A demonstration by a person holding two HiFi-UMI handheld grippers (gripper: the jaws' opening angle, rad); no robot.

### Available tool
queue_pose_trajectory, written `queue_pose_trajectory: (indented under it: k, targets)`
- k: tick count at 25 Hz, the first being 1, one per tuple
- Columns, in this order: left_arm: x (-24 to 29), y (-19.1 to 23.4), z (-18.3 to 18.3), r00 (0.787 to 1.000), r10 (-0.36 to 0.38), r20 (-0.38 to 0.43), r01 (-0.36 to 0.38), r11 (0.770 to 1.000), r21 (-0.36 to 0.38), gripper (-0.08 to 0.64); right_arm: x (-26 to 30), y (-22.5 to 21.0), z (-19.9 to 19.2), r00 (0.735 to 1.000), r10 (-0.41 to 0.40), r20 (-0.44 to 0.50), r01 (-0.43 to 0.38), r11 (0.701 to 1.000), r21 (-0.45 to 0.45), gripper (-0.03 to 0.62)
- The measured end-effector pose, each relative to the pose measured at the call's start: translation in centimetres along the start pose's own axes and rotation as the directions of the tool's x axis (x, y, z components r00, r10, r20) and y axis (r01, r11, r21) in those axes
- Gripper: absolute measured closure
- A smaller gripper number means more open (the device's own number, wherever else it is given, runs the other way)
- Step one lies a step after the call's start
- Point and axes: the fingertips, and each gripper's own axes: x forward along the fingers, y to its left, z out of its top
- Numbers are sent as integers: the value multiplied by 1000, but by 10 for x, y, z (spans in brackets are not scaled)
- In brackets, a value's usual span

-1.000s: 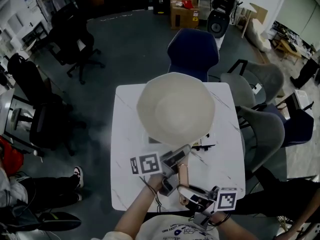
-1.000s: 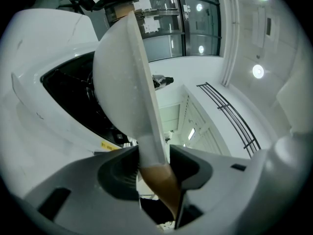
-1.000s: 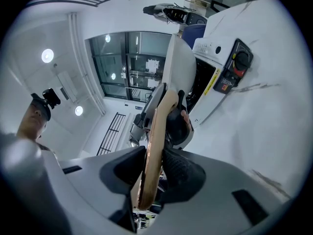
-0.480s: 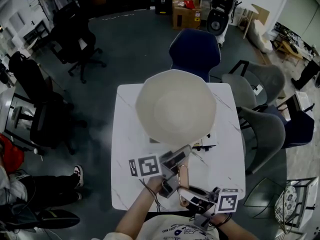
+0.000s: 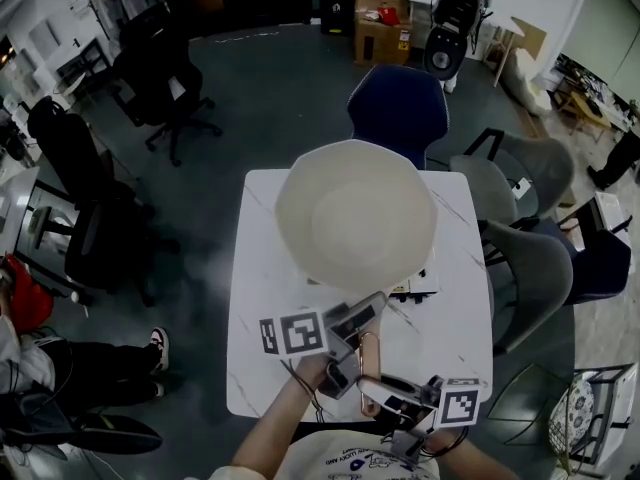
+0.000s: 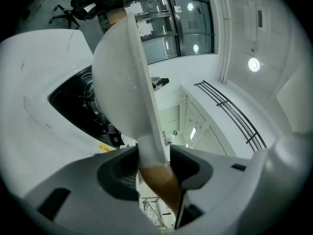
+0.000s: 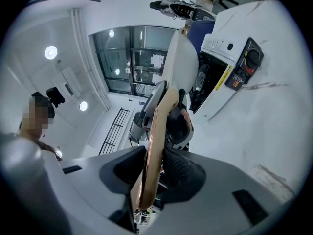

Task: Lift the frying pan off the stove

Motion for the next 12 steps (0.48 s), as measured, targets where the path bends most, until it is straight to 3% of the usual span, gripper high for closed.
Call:
queue_pose_trajectory:
  k: [12]
  targets:
    - [-10, -18, 1, 1000, -18, 12, 18, 1000, -1, 376, -1, 19, -4, 1000, 6, -14, -6, 999, -38, 465]
